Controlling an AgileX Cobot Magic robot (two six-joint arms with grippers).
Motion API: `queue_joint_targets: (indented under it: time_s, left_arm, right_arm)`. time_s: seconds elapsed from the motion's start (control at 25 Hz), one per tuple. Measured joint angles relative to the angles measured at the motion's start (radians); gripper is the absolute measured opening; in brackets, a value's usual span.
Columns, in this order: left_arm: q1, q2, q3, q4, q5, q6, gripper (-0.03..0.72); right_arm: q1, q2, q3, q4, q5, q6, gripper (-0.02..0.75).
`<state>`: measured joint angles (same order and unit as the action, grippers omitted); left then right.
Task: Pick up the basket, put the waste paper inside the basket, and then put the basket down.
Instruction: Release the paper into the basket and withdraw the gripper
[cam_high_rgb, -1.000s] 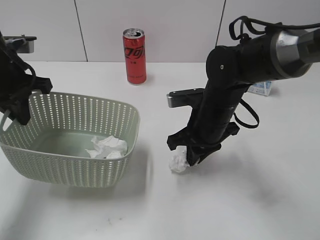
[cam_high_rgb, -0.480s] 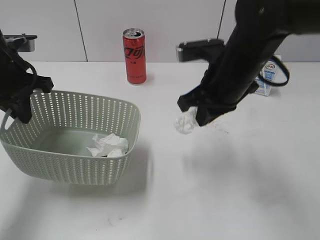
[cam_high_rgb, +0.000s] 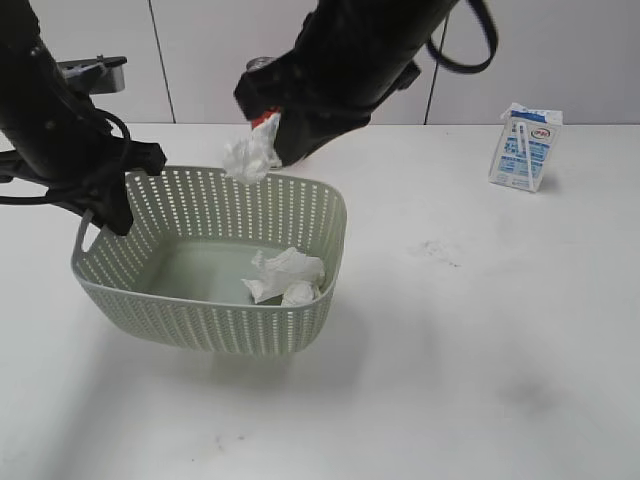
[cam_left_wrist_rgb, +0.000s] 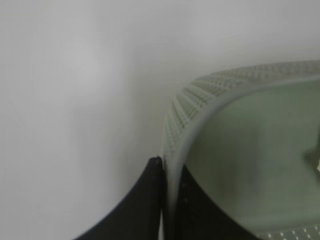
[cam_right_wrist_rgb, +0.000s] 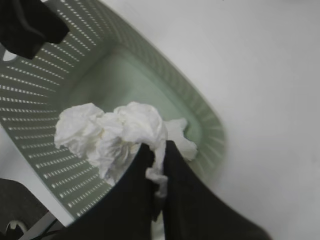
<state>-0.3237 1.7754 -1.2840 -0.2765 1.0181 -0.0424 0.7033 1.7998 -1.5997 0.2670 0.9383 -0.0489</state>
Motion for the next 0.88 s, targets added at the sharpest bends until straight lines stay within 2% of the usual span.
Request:
queue_joint_targets:
  time_s: [0.08,0.16,0.24,0.36,0.4,0.44,0.64,0.76,0.88]
  left_arm:
    - [-0.014,0.0,0.0,-0.011,-0.014,0.004,0.0]
    - [-0.025,0.0,0.0,-0.012,-0.026,0.004,0.0]
    - [-0.03,0.0,0.0,-0.013,-0.03,0.004,0.0]
    - [-0.031,0.0,0.0,-0.014,-0.03,0.004,0.0]
    - [-0.031,0.0,0.0,-0.014,-0.03,0.004,0.0]
    - [-0.031,0.0,0.0,-0.013,-0.031,0.004,0.0]
    - [-0.031,0.0,0.0,-0.015,-0.032,0.004,0.0]
    - [-0.031,0.0,0.0,-0.015,-0.033,0.004,0.0]
    - [-0.031,0.0,0.0,-0.015,-0.033,0.004,0.0]
  right_arm:
    - [0.016,0.047,-0.013,0.023,-0.001,-0.001,0.006]
    - [0.018,0.102,-0.016,0.051,0.002,-0.002,0.053]
    - [0.019,0.148,-0.016,0.081,0.014,-0.002,0.185]
    - [0.019,0.184,-0.016,0.101,0.019,-0.003,0.5]
    - [0.02,0.185,-0.016,0.102,0.02,-0.003,0.577]
    - [0.02,0.185,-0.017,0.103,0.021,-0.003,0.613]
    - [0.019,0.185,-0.063,0.089,0.074,0.003,0.608]
    - [-0.002,0.185,-0.127,0.023,0.16,0.029,0.603]
    - [-0.075,0.185,-0.203,-0.077,0.242,0.057,0.603]
